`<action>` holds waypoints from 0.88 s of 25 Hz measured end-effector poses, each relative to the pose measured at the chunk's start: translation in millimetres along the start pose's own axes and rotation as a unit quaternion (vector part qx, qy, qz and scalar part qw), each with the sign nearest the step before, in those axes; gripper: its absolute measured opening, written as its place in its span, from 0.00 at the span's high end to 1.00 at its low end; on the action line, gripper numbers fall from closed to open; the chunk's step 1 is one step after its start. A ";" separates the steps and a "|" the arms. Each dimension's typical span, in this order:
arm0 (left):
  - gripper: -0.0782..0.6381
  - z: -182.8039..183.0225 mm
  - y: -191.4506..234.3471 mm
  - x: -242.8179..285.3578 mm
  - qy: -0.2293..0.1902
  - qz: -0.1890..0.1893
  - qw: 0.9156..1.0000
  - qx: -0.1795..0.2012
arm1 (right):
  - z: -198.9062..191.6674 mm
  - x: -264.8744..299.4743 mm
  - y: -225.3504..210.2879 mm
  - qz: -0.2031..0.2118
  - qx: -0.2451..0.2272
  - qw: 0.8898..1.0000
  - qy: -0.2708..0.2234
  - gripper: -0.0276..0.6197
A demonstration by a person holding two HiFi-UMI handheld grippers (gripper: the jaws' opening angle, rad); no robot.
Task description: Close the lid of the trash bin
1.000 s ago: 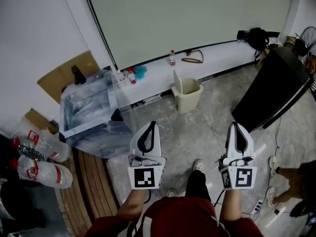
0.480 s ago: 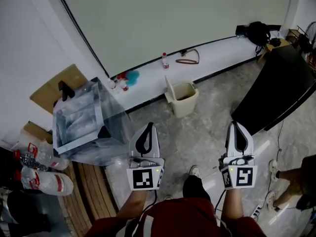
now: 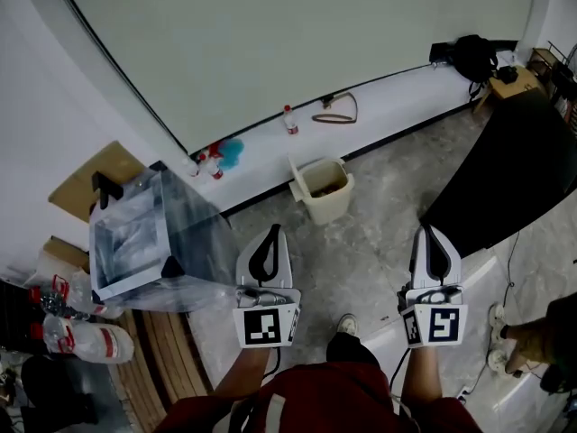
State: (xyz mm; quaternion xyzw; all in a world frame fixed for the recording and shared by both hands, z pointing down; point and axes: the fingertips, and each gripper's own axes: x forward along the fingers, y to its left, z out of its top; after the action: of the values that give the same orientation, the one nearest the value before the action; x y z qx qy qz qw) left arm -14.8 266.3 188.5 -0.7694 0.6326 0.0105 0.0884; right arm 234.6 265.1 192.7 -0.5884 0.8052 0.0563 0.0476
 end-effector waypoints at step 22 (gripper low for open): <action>0.88 -14.8 -29.0 99.3 0.005 0.025 1.000 0.012 | -27.3 84.4 -80.9 0.020 0.024 1.000 0.001 0.96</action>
State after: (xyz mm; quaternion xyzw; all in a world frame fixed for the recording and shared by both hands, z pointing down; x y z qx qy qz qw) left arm 31.9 173.0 193.9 -0.7525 0.6518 0.0011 0.0941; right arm 285.9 157.2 204.9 -0.5711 0.8178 0.0376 0.0601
